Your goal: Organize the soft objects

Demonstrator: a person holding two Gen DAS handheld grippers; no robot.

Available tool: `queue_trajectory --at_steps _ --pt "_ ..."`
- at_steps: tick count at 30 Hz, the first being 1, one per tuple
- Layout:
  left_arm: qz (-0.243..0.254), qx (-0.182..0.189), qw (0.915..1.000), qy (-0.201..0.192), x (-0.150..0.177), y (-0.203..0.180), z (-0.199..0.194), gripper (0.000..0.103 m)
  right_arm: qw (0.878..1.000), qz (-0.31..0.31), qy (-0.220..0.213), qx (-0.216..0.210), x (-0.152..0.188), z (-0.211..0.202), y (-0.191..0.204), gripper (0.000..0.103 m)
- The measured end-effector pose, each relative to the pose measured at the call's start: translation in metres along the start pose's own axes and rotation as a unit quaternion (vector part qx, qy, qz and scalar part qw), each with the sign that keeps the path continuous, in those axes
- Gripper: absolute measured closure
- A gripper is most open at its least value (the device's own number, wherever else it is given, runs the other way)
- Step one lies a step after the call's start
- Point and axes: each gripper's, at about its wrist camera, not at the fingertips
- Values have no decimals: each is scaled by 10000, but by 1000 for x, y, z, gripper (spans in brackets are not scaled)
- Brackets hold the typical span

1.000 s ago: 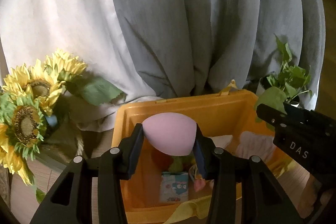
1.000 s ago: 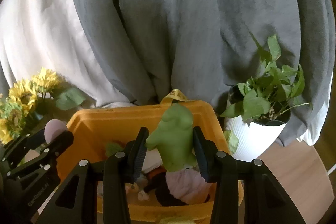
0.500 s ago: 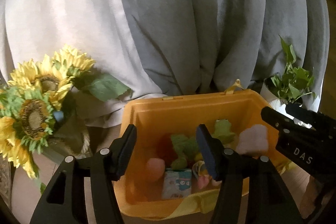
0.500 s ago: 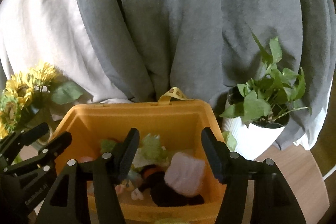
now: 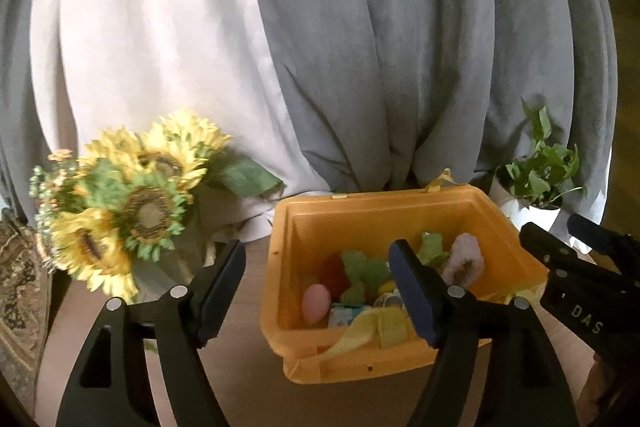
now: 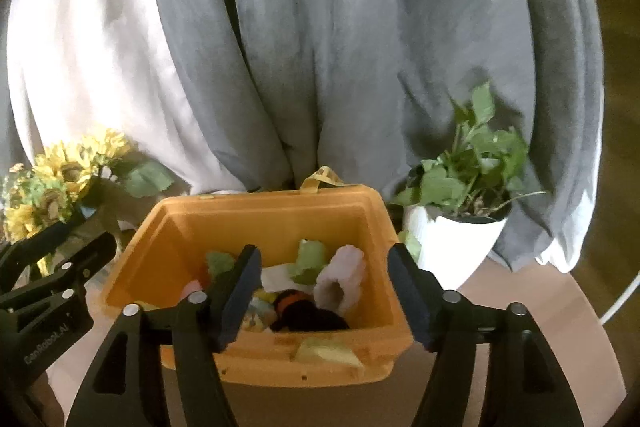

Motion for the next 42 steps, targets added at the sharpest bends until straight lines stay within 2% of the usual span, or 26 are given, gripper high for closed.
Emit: queue_trajectory --at_steps 6,12,19,42 --pt "-27 -200 9998 -61 5 1 -36 23 9999 29 -112 -50 7 -35 -1 33" --pt "27 -408 9990 -185 10 0 -71 16 9995 78 -296 -96 12 -70 -4 26" --pt "21 -594 9977 -341 20 -5 -113 4 9985 144 -526 -49 19 -109 -12 14" --pt "-183 -802 9955 -468 81 -40 -259 4 9964 58 -823 -205 75 -251 -46 14"
Point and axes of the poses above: each gripper's, at about its wrist camera, not at the fingertips, and z roughly the way its jaws point, y to its left, x to its underside, and after that the axes turned 15 degrees about z, right-handed
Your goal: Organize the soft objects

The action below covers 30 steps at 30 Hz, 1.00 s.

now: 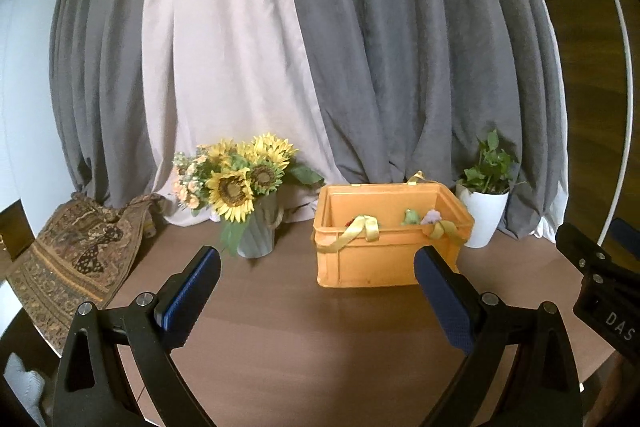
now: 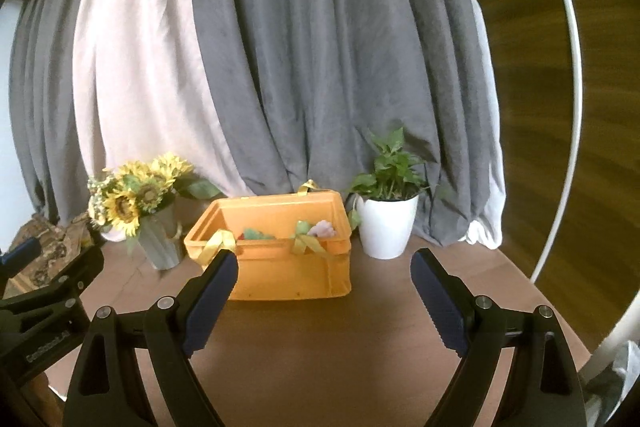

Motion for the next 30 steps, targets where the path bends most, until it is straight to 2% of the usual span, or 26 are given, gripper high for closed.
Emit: queue_trajectory --at_steps 12,30 --pt "-19 -53 10000 -81 23 -1 -64 0 10000 -16 -51 -58 20 -64 -14 14" --pt "-29 -94 9999 -83 38 2 -104 0 9997 -15 -133 -222 33 -109 -20 14"
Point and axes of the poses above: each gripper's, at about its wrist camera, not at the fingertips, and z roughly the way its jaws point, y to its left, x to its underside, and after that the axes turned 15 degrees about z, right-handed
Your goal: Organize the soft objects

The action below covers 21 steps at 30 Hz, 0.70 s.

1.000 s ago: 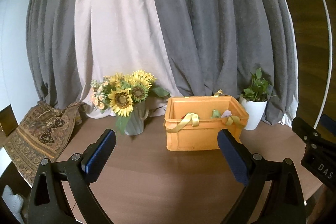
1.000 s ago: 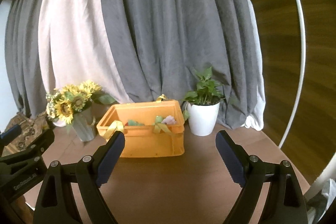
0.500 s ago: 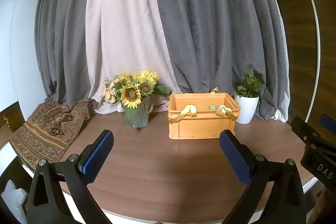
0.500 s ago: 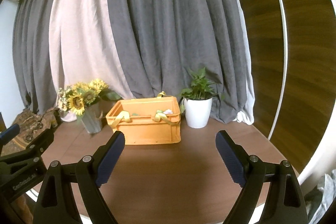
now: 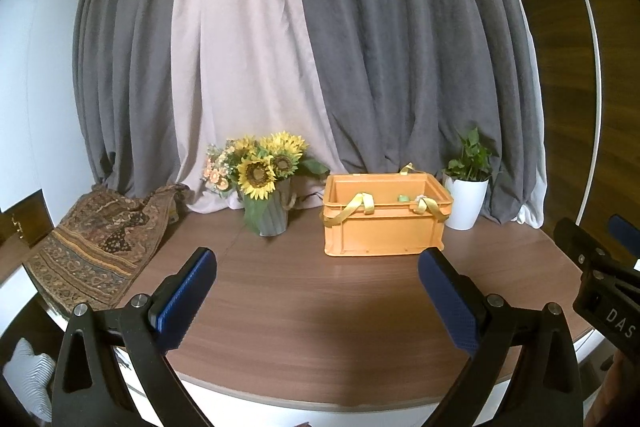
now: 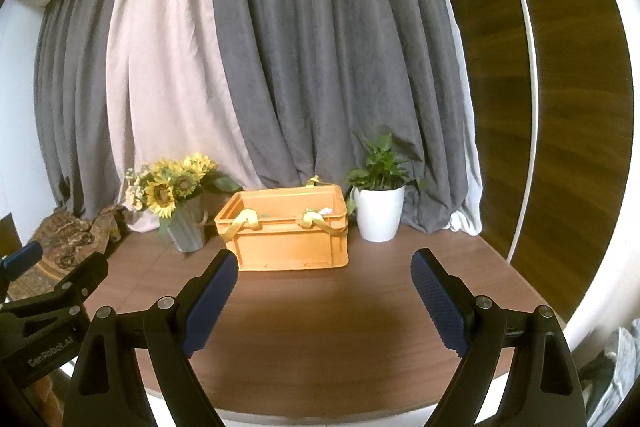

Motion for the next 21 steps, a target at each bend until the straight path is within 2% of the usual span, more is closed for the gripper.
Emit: queue_trajectory --at_steps 21 --pt "-36 -88 10000 -27 -1 -1 -10 0 10000 16 -9 -53 0 -11 -3 14"
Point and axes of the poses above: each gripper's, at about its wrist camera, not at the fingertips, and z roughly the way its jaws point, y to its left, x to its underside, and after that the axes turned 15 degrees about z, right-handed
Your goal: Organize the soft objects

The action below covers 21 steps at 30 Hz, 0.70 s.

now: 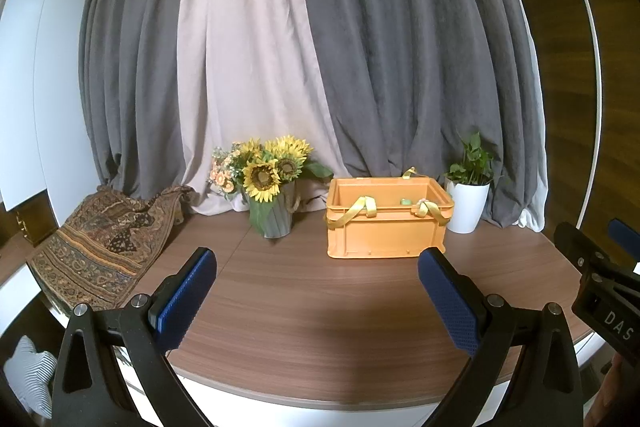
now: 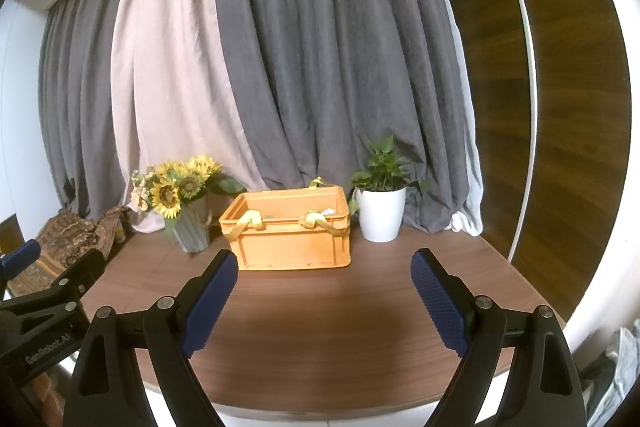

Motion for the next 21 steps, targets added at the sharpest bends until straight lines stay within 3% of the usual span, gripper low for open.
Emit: queue_trajectory --at_steps 21 --pt "-34 -18 10000 67 0 4 5 0 10000 -17 35 -5 -2 5 4 14"
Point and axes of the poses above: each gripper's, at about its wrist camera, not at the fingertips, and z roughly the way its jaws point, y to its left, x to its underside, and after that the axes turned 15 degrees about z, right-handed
